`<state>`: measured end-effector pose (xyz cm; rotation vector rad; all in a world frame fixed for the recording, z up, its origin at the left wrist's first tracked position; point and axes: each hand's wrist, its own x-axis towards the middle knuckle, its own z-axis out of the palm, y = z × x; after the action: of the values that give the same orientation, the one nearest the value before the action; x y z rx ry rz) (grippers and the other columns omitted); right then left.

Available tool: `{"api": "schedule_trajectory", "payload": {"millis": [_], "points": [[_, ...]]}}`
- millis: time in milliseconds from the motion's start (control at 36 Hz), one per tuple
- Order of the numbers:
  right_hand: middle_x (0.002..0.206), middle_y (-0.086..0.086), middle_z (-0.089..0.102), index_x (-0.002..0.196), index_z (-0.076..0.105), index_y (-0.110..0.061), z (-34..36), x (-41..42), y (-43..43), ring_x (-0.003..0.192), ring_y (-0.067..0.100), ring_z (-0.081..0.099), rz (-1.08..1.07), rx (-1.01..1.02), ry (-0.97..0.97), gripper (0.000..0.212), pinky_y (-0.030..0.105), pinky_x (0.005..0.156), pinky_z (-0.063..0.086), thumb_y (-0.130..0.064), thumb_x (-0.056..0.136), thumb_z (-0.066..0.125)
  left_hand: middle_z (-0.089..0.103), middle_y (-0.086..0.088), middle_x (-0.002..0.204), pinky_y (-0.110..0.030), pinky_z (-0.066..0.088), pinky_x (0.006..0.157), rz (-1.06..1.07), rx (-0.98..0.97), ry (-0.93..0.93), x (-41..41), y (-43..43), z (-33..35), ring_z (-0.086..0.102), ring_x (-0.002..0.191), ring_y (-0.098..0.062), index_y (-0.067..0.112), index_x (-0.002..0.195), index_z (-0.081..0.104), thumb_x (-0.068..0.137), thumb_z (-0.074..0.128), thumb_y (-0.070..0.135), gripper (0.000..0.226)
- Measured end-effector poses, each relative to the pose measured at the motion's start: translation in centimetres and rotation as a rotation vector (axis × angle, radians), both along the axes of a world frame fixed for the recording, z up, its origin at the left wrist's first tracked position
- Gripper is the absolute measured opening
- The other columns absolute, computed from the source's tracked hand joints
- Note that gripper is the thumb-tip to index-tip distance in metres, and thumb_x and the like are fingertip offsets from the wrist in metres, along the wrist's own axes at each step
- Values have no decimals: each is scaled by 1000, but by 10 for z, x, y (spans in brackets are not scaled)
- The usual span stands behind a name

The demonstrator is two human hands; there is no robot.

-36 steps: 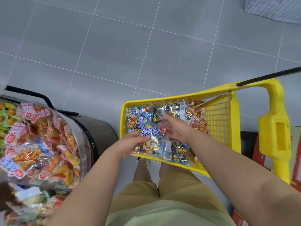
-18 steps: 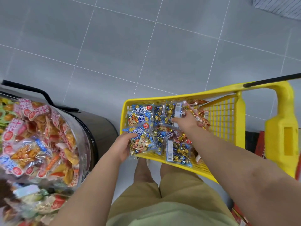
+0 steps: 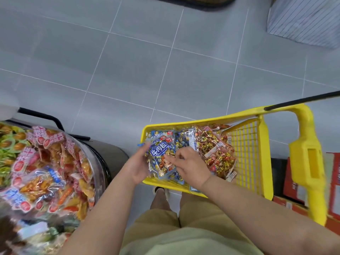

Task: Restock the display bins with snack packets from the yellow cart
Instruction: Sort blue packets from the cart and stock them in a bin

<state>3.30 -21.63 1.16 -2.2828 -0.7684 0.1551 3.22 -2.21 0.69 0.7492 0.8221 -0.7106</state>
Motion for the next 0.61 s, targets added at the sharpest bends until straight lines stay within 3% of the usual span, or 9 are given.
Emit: {"api": "schedule_trajectory", "payload": {"millis": [56,139,222,278,361,417,472,611], "points": [[71,14,56,110,71,-11,-3,-3,5,62,31,53,13,3,8,51,35,54,48,13,66,71,66,-20,116,-45,59,74,-45,73,-35,-2,-2,2,70,89,-30,3,132,54,78,62,25,59],[81,16,59,109,70,-6,-8,-6,9,73,34,55,103,-7,81,44,39,65,50,6,67,73,69,-22,107,-43,60,72,-39,148,-26,-7,-3,1,71,83,-31,0,124,58,72,69,15,56],[105,13,55,115,66,-9,-20,-5,4,103,28,49,78,16,383,41,34,93,39,-9,75,67,71,-22,94,-42,59,61,1,232,61,-11,1,-8,71,73,-33,-2,122,58,76,67,9,49],[111,3,47,121,62,-14,-32,1,0,112,20,44,-129,71,612,44,26,100,31,-12,78,53,70,-23,96,-43,58,59,36,295,126,-15,8,-18,71,73,-35,-2,125,54,83,64,4,44],[125,2,43,128,53,-18,-59,20,-8,123,21,40,-532,-24,774,39,32,106,33,-11,90,47,68,-27,104,-49,58,67,53,379,167,-23,19,-29,70,82,-39,-3,130,46,84,65,1,50],[135,10,41,134,46,-11,-80,33,-13,128,26,36,-667,-226,840,43,35,107,31,-18,92,52,65,-28,111,-52,56,74,42,412,183,-29,26,-35,67,93,-43,-2,131,44,82,67,1,55],[134,16,43,132,44,-3,-95,42,-15,125,30,37,-739,-383,884,50,36,104,34,-25,89,56,66,-27,112,-50,57,72,23,436,199,-34,31,-40,67,94,-43,-2,131,44,81,69,2,56],[133,17,35,136,34,-5,-108,49,-4,117,30,42,-912,-321,904,68,31,90,39,-31,83,69,68,-25,105,-40,58,53,43,494,212,-43,36,-49,72,74,-32,-2,123,47,80,71,1,48]]}}
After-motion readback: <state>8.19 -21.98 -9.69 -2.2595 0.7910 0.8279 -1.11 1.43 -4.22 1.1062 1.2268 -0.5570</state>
